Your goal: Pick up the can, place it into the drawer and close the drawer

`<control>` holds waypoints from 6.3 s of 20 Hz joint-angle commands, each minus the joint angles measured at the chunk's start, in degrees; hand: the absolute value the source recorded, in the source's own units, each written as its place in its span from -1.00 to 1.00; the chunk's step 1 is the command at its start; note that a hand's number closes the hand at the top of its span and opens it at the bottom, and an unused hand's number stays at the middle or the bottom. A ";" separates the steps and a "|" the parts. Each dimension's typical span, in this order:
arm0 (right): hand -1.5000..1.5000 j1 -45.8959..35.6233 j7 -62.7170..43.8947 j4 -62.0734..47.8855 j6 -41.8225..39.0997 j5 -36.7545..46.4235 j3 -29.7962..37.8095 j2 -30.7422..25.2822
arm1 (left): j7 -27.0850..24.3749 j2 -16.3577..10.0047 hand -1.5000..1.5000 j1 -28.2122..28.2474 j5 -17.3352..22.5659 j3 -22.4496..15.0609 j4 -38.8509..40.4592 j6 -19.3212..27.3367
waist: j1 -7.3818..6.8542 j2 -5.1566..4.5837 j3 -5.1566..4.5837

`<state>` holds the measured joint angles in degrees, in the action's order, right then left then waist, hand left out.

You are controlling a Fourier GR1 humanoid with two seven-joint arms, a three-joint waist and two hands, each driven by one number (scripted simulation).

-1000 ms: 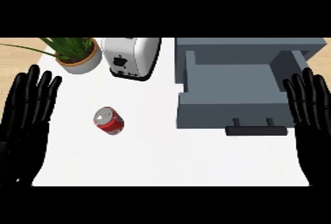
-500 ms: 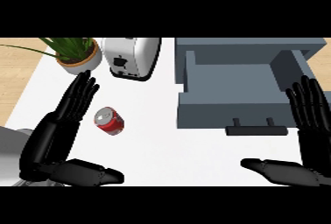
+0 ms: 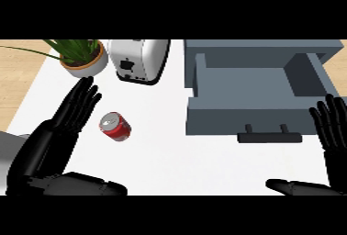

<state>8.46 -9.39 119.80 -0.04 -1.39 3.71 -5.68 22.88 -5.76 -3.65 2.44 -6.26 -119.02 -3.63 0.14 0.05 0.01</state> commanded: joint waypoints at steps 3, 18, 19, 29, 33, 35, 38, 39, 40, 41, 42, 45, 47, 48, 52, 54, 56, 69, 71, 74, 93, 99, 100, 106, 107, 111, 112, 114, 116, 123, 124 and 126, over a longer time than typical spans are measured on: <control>-1.00 4.37 1.65 1.15 -2.86 -1.41 0.90 0.60 | 3.69 0.42 -1.00 -2.75 1.52 2.70 1.38 0.17 | 0.11 -0.01 0.00; -1.00 8.16 8.26 -0.22 -6.46 -0.66 3.04 2.67 | -9.28 2.85 -1.00 -3.11 -2.26 4.53 16.71 -0.17 | 0.14 -0.05 -0.01; -1.00 9.87 9.05 -0.55 -7.29 0.25 2.99 2.20 | -13.06 2.91 -1.00 2.83 -2.47 3.51 15.15 -1.61 | 0.04 -0.02 -0.01; -1.00 5.86 6.28 -0.97 -6.08 1.19 4.24 3.30 | -21.93 1.69 -1.00 -3.16 -3.59 8.50 29.80 -1.10 | 0.08 -0.07 -0.02; -1.00 5.64 5.98 -1.91 -9.70 -2.83 7.82 1.13 | -21.53 2.88 -1.00 -5.05 -3.84 8.29 31.93 0.23 | 0.09 -0.06 -0.01; -1.00 6.64 7.44 -1.90 -9.13 -0.28 6.46 2.27 | -24.40 0.08 -1.00 -5.35 -1.93 11.05 35.84 -2.99 | 0.11 -0.07 -0.02; -1.00 6.63 4.52 0.58 -9.90 -3.92 8.22 1.76 | -27.53 -1.29 -1.00 -4.12 -2.75 12.77 38.80 -2.69 | 0.13 -0.06 -0.02; -1.00 4.29 4.52 -1.32 -8.33 0.09 6.31 2.36 | -29.86 2.06 -1.00 -3.52 -5.32 9.61 40.56 -0.37 | 0.04 -0.07 -0.02; -1.00 4.12 10.91 -7.57 -11.00 -3.05 10.72 0.76 | -28.58 -0.07 -1.00 -4.78 -3.38 11.36 40.34 -2.54 | 0.04 -0.07 0.00; -1.00 4.85 9.89 -5.53 -10.71 -0.96 8.19 1.86 | -29.12 -0.80 -1.00 -4.88 -3.79 11.78 42.09 -2.83 | 0.05 -0.06 -0.01; -1.00 3.11 9.38 -7.00 -10.45 -0.52 8.55 1.22 | -32.20 -1.33 -1.00 -3.55 -3.30 12.26 42.75 -4.04 | -0.02 -0.06 -0.01; -1.00 9.02 7.88 0.20 -12.85 -4.89 10.98 1.22 | -30.08 0.59 -1.00 -2.98 -4.55 10.88 41.80 -1.53 | 0.15 0.00 -0.01; -1.00 7.19 9.37 -2.80 -11.80 -2.17 8.96 2.75 | -36.97 -1.45 -1.00 0.08 -3.38 12.59 44.94 -4.98 | 0.01 -0.03 -0.01; -1.00 5.94 8.97 -3.86 -11.92 -2.18 10.12 1.87 | -37.39 0.89 -1.00 -3.24 -5.82 10.77 48.25 -2.09 | 0.09 -0.05 -0.01; -1.00 5.49 7.70 -2.12 -10.27 0.32 6.64 4.60 | -39.29 -1.49 -1.00 -2.92 -4.71 12.89 50.53 -3.95 | 0.02 -0.04 -0.01; -1.00 1.95 5.88 -3.46 -9.09 0.49 7.72 3.37 | -44.56 -3.48 -1.00 -6.68 -4.84 14.96 60.06 -5.47 | 0.10 -0.11 -0.03; -1.00 8.24 11.40 -3.37 -11.95 -0.32 8.77 4.29 | -41.92 -4.55 -1.00 -6.03 -3.39 15.45 56.83 -6.72 | 0.13 -0.04 -0.01; -1.00 1.42 7.91 -5.96 -11.34 -2.83 12.21 1.58 | -51.46 -5.00 -1.00 -12.02 -4.44 17.24 75.19 -6.45 | 0.15 -0.14 -0.03; -1.00 0.75 2.99 -1.33 -10.35 -2.05 9.51 2.55 | -48.37 -3.42 -1.00 -14.40 -4.20 16.84 74.55 -4.44 | 0.15 -0.12 -0.03; -1.00 6.32 8.58 -0.47 -10.14 0.58 7.19 5.58 | -45.16 -3.91 -1.00 -14.16 -2.97 16.90 70.43 -4.48 | 0.12 -0.03 -0.01; -1.00 6.54 3.03 4.55 -12.06 -1.94 9.78 5.42 | -53.49 -0.98 -1.00 -22.09 -5.53 15.04 86.74 -2.03 | 0.38 -0.10 -0.03; -1.00 9.33 5.56 4.04 -13.35 -2.47 9.12 5.63 | -56.35 -1.75 -1.00 -24.02 -4.79 15.91 89.94 -3.29 | 0.46 -0.12 -0.03; -1.00 7.67 -2.04 9.24 -12.36 -5.50 11.18 4.37 | -52.57 -3.37 -1.00 -27.01 -3.75 16.76 88.48 -4.55 | 0.56 -0.11 -0.05; -1.00 8.02 5.62 2.61 -13.13 -4.16 11.00 5.63 | -55.68 -0.30 1.00 -28.04 -2.76 16.80 90.33 -4.89 | 0.58 -0.15 -0.03; -1.00 2.10 1.84 2.75 -10.08 -0.29 8.90 5.30 | -50.79 -1.04 1.00 -25.90 -2.01 15.64 84.66 -7.41 | -0.05 -0.03 -0.01; -1.00 7.21 4.54 3.77 -10.17 -1.11 6.95 5.66 | -53.39 1.78 1.00 -24.65 -2.10 14.44 84.79 -7.16 | 0.22 -0.06 -0.02; -1.00 6.37 4.72 2.36 -11.99 -3.45 10.78 5.01 | -51.70 2.66 1.00 -23.07 -2.13 13.25 79.76 -6.47 | 0.03 0.02 0.00; -1.00 7.59 6.58 2.52 -12.34 -2.87 9.38 5.64 | -50.17 3.75 1.00 -25.70 -1.89 13.44 80.53 -5.18 | 0.16 0.00 0.00; -1.00 7.14 7.30 0.58 -12.76 -5.09 12.64 4.48 | -49.65 3.37 1.00 -23.27 -0.94 12.76 76.38 -7.71 | -0.03 0.05 0.01; -1.00 8.18 4.18 4.57 -11.47 -4.06 10.80 5.62 | -47.53 -2.19 1.00 -18.75 4.12 21.34 69.67 0.55 | -0.34 0.10 0.00; -1.00 9.38 0.03 9.44 -11.99 -5.52 11.19 4.87 | -47.44 -0.33 1.00 -18.76 2.81 19.56 68.79 2.44 | 0.05 0.06 -0.01; -1.00 9.96 7.06 4.08 -12.51 -3.69 11.42 5.64 | -38.98 2.46 1.00 -13.20 3.81 15.98 55.30 3.01 | -0.35 0.17 0.03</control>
<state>17.08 -4.71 124.34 -11.98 -5.60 14.68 -0.56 -22.26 -4.74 -21.35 4.92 11.32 -52.77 -2.58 -0.19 0.18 0.02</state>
